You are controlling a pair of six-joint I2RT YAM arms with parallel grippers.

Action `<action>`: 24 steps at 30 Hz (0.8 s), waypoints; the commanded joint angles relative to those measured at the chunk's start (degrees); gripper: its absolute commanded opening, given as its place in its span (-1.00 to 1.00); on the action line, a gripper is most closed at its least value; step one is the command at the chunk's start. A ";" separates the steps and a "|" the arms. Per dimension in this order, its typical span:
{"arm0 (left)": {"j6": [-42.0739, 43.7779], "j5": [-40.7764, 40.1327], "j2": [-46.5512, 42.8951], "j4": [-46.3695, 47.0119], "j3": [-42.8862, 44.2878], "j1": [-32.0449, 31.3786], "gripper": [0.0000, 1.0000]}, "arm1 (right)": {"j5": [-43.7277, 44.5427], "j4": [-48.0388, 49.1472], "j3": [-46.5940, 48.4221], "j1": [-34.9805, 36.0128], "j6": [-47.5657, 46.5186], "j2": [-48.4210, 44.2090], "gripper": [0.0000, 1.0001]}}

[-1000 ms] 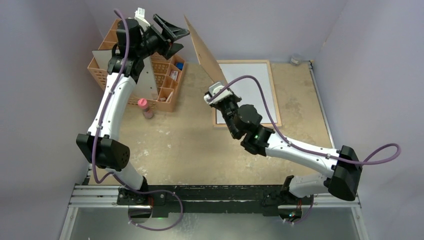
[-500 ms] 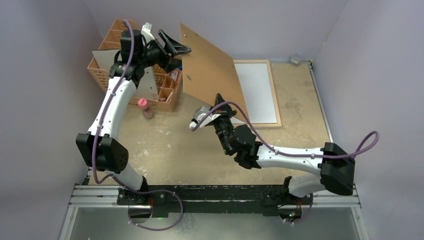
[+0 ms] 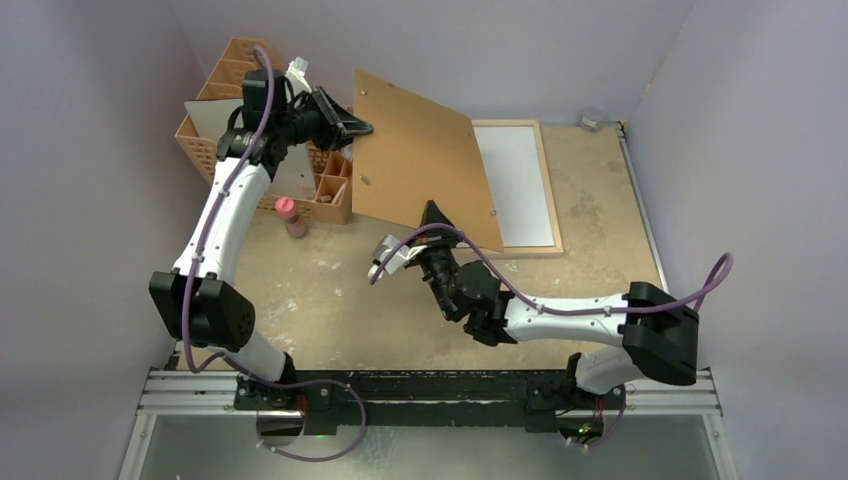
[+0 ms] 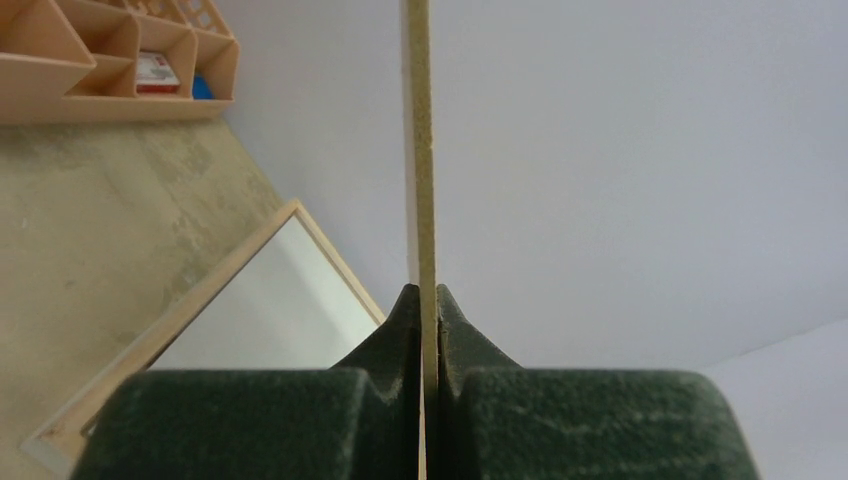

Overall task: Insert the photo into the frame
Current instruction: Turn over the photo frame item at the center of the board.

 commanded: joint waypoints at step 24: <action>10.15 -19.61 -5.39 20.11 0.81 1.53 -1.00 | -16.39 -5.80 -10.34 0.64 15.26 -15.35 0.98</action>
